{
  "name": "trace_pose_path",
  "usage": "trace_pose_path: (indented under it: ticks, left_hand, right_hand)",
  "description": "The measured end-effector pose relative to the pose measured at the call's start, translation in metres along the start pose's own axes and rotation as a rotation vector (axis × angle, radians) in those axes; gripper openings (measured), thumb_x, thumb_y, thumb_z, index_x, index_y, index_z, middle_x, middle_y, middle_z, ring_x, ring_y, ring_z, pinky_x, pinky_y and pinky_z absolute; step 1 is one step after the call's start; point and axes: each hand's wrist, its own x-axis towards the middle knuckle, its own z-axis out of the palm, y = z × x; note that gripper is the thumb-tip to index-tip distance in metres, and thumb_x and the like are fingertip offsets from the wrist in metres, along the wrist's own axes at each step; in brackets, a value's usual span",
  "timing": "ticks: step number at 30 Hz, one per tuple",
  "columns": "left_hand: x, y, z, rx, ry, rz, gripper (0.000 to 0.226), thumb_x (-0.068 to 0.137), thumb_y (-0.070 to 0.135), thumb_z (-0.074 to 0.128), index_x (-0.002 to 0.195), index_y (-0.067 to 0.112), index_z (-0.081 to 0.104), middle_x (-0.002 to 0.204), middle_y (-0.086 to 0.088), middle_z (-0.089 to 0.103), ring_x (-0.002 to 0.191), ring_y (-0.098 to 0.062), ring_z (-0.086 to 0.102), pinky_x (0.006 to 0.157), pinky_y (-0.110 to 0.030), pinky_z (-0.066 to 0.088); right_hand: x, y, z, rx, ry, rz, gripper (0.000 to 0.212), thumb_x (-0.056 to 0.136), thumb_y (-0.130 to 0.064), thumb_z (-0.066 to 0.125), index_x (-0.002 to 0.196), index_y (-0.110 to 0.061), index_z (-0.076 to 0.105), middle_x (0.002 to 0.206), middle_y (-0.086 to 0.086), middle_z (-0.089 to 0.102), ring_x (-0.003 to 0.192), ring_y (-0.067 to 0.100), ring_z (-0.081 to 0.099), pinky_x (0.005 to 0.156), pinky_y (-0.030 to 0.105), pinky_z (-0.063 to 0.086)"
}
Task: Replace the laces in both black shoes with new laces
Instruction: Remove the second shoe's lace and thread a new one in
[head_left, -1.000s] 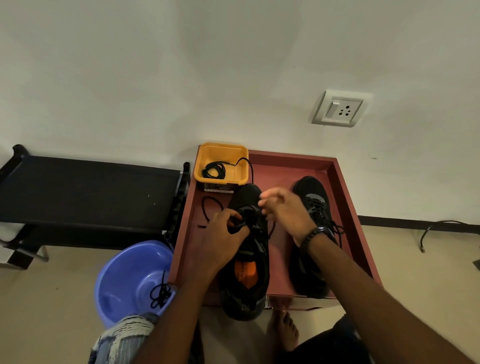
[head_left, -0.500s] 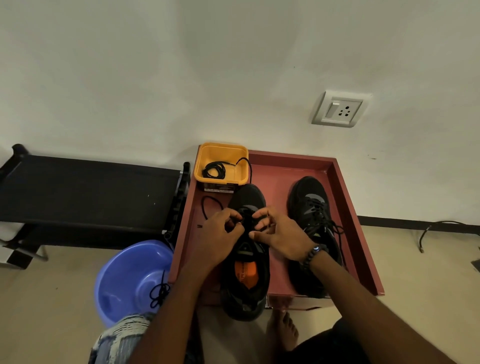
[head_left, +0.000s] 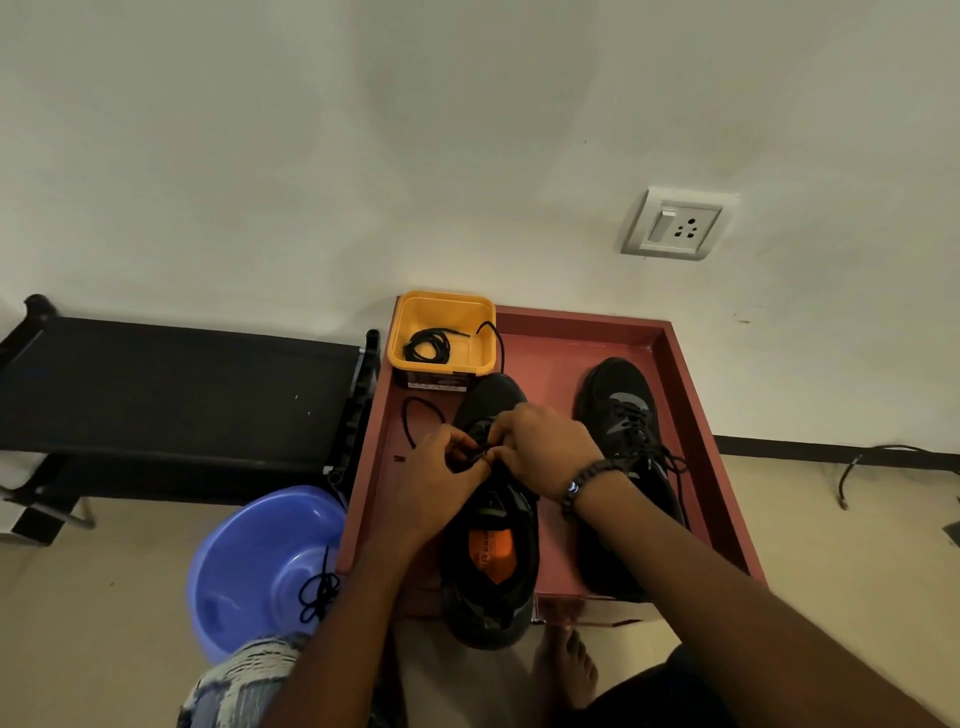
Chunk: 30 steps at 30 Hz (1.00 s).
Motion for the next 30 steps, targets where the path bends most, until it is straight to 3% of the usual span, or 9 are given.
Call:
trace_pose_path:
  ticks: [4, 7, 11, 16, 20, 24, 26, 28, 30]
  left_hand:
    - [0.003, -0.004, 0.000, -0.047, -0.052, -0.061, 0.033, 0.083, 0.041, 0.076, 0.106, 0.027, 0.056, 0.109, 0.004, 0.061, 0.097, -0.009, 0.061, 0.084, -0.032, 0.057]
    - [0.003, -0.005, 0.002, -0.077, -0.047, -0.076, 0.035, 0.080, 0.037, 0.079, 0.105, 0.030, 0.055, 0.110, 0.004, 0.061, 0.097, -0.009, 0.062, 0.080, -0.028, 0.056]
    - [0.003, -0.004, 0.003, -0.114, -0.039, -0.093, 0.039, 0.079, 0.031, 0.081, 0.109, 0.026, 0.056, 0.108, 0.004, 0.060, 0.097, -0.010, 0.062, 0.080, -0.027, 0.056]
    - [0.004, -0.004, 0.004, -0.198, -0.081, -0.105, 0.041, 0.080, 0.027, 0.081, 0.112, 0.021, 0.057, 0.107, -0.002, 0.063, 0.098, -0.016, 0.064, 0.081, -0.031, 0.058]
    - [0.003, -0.001, 0.004, -0.223, -0.074, -0.120, 0.042, 0.081, 0.026, 0.080, 0.115, 0.021, 0.056, 0.107, -0.002, 0.062, 0.094, -0.012, 0.064, 0.072, -0.022, 0.055]
    - [0.001, 0.004, 0.001, -0.266, -0.099, -0.148, 0.042, 0.084, 0.029, 0.077, 0.118, 0.021, 0.055, 0.104, 0.002, 0.061, 0.090, -0.007, 0.063, 0.068, -0.018, 0.050]
    - [0.002, 0.004, 0.002, -0.258, -0.096, -0.157, 0.039, 0.085, 0.029, 0.076, 0.117, 0.022, 0.055, 0.104, 0.001, 0.061, 0.089, -0.008, 0.063, 0.070, -0.020, 0.051]
    - [0.003, 0.005, 0.001, -0.256, -0.088, -0.159, 0.034, 0.086, 0.025, 0.075, 0.114, 0.023, 0.055, 0.105, 0.000, 0.062, 0.090, -0.010, 0.064, 0.073, -0.025, 0.054]
    - [0.004, 0.005, -0.001, -0.289, -0.077, -0.155, 0.033, 0.086, 0.022, 0.074, 0.113, 0.023, 0.055, 0.107, -0.003, 0.063, 0.092, -0.014, 0.065, 0.075, -0.028, 0.056]
  right_hand:
    - [0.009, -0.007, -0.011, -0.249, -0.028, -0.082, 0.021, 0.097, -0.033, 0.056, 0.114, -0.027, 0.066, 0.115, -0.003, 0.056, 0.105, 0.020, 0.057, 0.076, 0.033, 0.043]
    - [0.016, -0.009, -0.015, -0.198, -0.130, -0.162, 0.016, 0.095, -0.027, 0.056, 0.105, -0.022, 0.067, 0.105, -0.002, 0.053, 0.094, 0.019, 0.055, 0.074, 0.032, 0.047]
    - [0.023, 0.014, -0.013, 0.133, -0.066, -0.090, 0.010, 0.086, -0.027, 0.067, 0.082, -0.020, 0.060, 0.089, -0.002, 0.057, 0.081, 0.014, 0.053, 0.074, 0.033, 0.050]
    - [0.007, 0.032, 0.029, 0.857, 0.139, 0.450, 0.007, 0.086, -0.026, 0.067, 0.082, -0.021, 0.066, 0.082, -0.002, 0.072, 0.086, 0.020, 0.071, 0.086, 0.042, 0.058]
    - [0.004, 0.027, 0.015, 0.529, 0.106, 0.104, 0.029, 0.089, -0.020, 0.069, 0.117, -0.028, 0.063, 0.111, -0.002, 0.054, 0.094, 0.014, 0.060, 0.080, 0.015, 0.049]
    - [0.012, 0.010, -0.006, -0.190, -0.077, -0.222, 0.027, 0.097, -0.032, 0.057, 0.123, -0.036, 0.063, 0.121, -0.006, 0.050, 0.110, 0.014, 0.052, 0.084, 0.034, 0.049]
    - [0.019, 0.006, -0.012, -0.230, -0.097, -0.273, 0.020, 0.097, -0.029, 0.056, 0.113, -0.031, 0.067, 0.117, -0.006, 0.054, 0.105, 0.015, 0.055, 0.081, 0.037, 0.051]
    - [0.024, 0.003, -0.014, 0.074, 0.010, -0.213, 0.013, 0.096, -0.024, 0.057, 0.102, -0.024, 0.069, 0.109, -0.004, 0.060, 0.098, 0.015, 0.060, 0.083, 0.039, 0.054]
    - [0.024, 0.005, -0.013, 0.738, 0.180, 0.094, 0.008, 0.098, -0.018, 0.058, 0.097, -0.016, 0.065, 0.104, 0.002, 0.064, 0.096, 0.018, 0.065, 0.086, 0.040, 0.057]
